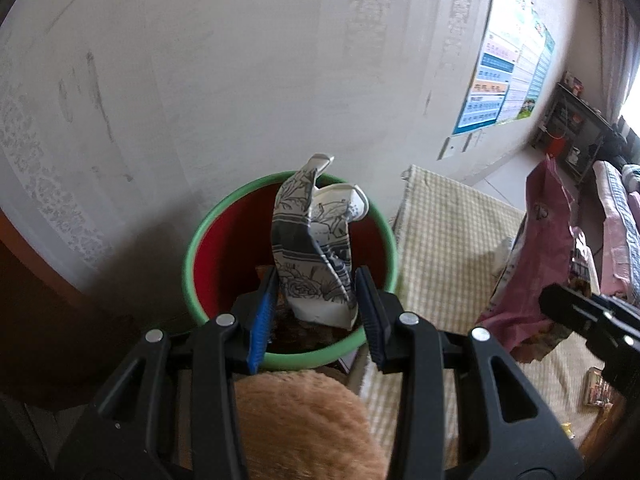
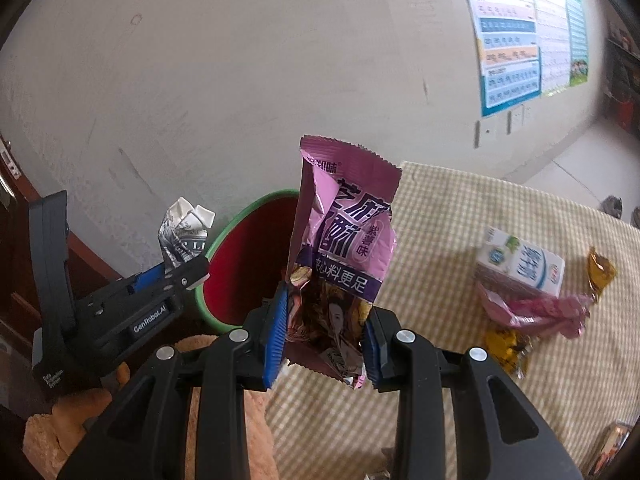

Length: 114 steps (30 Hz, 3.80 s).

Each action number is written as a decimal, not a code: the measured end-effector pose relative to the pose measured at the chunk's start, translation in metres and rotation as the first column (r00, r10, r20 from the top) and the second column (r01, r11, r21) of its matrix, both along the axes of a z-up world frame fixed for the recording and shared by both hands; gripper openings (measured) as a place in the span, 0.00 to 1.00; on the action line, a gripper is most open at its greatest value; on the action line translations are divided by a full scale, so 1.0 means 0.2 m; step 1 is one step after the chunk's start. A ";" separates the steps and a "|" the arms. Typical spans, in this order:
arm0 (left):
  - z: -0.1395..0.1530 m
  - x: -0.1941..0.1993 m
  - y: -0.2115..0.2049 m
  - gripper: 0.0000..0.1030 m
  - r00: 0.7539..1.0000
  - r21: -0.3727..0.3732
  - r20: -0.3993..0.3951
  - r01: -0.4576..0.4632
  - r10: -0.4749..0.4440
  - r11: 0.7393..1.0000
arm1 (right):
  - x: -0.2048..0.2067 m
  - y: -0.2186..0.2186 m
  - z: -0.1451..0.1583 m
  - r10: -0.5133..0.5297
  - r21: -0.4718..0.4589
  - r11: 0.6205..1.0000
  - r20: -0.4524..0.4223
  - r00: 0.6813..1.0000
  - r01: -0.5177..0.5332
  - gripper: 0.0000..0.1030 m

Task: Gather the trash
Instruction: 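Open both tools to drop the paper and pink bag into the bin, then grasp the crumpled silver-brown wrapper with the left tool while the right tool grasps the yellow packet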

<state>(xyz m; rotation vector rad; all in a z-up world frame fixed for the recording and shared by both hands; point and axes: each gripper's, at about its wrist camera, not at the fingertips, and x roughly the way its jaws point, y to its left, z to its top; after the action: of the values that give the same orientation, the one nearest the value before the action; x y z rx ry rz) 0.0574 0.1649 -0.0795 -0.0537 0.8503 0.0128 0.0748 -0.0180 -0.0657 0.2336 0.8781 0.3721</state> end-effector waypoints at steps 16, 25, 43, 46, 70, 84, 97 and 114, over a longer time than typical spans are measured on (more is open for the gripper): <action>-0.10 0.14 0.28 0.31 0.995 -0.034 -0.048 -0.091 0.089 0.995 | 0.29 0.34 -0.07 0.132 -0.063 0.989 -0.028 0.991 -0.133 0.32; -0.15 0.18 0.34 0.28 0.990 -0.054 -0.071 -0.122 0.118 0.991 | 0.38 0.44 -0.12 0.175 -0.076 0.981 -0.054 0.983 -0.179 0.38; -0.15 0.09 0.03 0.48 0.995 -0.063 -0.087 0.032 -0.037 0.998 | 0.05 -0.20 -0.13 0.023 -0.152 0.988 -0.035 0.999 -0.029 0.50; -0.18 0.06 -0.14 0.51 0.987 -0.049 -0.115 0.105 -0.110 0.993 | -0.10 -0.40 -0.23 -0.032 -0.171 0.985 -0.099 0.995 0.015 0.50; -0.23 -0.01 -0.63 0.56 0.960 -0.016 -0.247 0.135 -0.135 0.991 | -0.56 -0.79 -0.51 -0.021 -0.048 0.999 -0.314 0.949 0.006 0.50; -0.25 -0.14 -0.78 0.56 0.926 -0.048 -0.220 0.304 -0.307 0.951 | -0.73 -0.76 -0.49 -0.182 -0.025 0.983 -0.330 0.926 0.184 0.54; -0.33 -0.26 -0.66 0.61 0.871 -0.157 -0.265 0.384 -0.413 0.910 | -0.77 -0.85 -0.57 -0.267 -0.018 0.956 -0.471 0.841 0.294 0.63; -0.59 -0.38 -0.92 0.57 0.737 -0.180 -0.425 0.500 -0.525 0.847 | -0.54 -0.92 -0.49 -0.338 -0.018 0.937 -0.307 0.890 0.350 0.45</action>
<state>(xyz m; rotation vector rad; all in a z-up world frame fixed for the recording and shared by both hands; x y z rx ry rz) -0.0191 -0.0194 -0.1982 0.1444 1.3246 -0.5453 -0.0332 -0.2017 -0.1641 0.4850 1.1125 0.0175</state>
